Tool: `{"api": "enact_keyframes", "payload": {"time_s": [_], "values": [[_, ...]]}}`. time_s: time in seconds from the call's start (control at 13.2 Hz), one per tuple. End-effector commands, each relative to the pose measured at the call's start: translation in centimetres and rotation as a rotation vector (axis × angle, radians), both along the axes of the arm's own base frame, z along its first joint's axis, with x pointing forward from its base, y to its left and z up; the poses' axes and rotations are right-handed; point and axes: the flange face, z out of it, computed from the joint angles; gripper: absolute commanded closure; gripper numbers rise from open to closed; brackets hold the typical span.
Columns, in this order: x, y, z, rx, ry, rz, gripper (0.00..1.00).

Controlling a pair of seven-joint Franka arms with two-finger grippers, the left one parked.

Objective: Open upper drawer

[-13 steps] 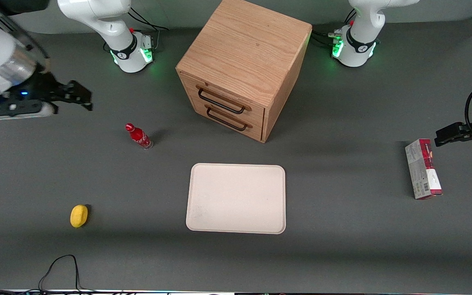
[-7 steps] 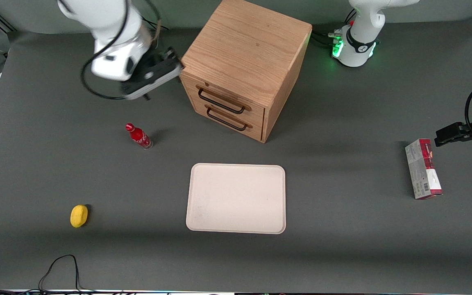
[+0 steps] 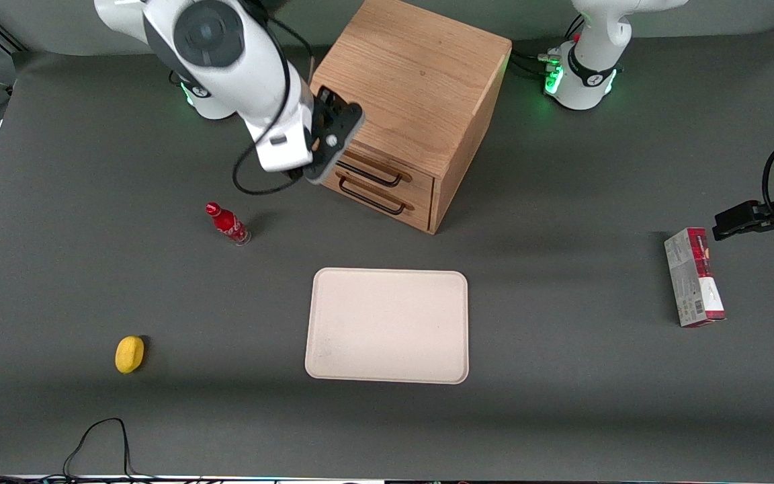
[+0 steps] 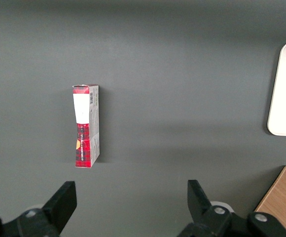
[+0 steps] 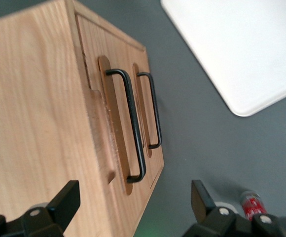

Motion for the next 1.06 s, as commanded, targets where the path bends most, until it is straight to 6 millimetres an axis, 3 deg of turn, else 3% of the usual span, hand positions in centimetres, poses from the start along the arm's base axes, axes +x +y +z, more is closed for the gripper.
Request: {"api": "enact_keyframes", "payload": {"time_s": [0.0,0.3,0.99], "values": [[0.5,1.1,-5.0,0.04,0.084,0.065,0.0],[-0.8,2.1,-9.2,0.042,0.085,0.065,0.0],[0.4,2.3,-13.7,0.052,0.066,0.093,0.0]]}}
